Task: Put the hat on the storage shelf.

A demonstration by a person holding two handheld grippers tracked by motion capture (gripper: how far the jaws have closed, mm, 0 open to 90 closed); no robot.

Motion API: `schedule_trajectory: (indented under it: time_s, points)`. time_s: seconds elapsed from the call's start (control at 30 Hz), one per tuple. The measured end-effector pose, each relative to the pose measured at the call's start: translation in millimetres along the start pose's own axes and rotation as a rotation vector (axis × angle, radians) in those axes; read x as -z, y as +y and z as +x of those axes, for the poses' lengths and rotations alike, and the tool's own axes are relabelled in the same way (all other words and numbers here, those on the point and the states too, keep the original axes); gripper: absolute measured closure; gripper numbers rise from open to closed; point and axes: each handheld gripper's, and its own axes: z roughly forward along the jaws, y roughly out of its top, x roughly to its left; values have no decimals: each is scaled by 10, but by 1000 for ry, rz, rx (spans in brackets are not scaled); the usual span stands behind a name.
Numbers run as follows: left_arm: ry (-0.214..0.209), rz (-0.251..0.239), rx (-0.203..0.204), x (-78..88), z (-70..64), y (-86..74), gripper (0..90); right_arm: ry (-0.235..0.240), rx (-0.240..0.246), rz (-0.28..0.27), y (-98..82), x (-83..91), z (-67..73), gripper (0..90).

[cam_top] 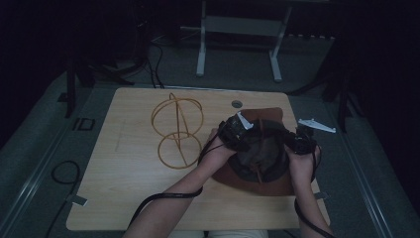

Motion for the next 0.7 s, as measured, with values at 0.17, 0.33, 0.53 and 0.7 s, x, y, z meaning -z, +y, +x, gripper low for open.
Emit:
schedule_trajectory:
  time_s: [0.17, 0.33, 0.53, 0.7]
  points:
    - [49, -5, 9, -2, 33, -19, 725, 12, 7, 12, -27, -2, 34, 845]
    - [79, -5, -23, 13, 45, -40, 874, 22, 12, 23, -78, -13, 80, 843]
    - [90, -37, -37, 87, 55, -66, 877, 53, 16, 22, -130, 82, 112, 797]
    - [112, -80, -56, 191, 72, -59, 878, 93, 40, 14, -147, 239, 110, 593]
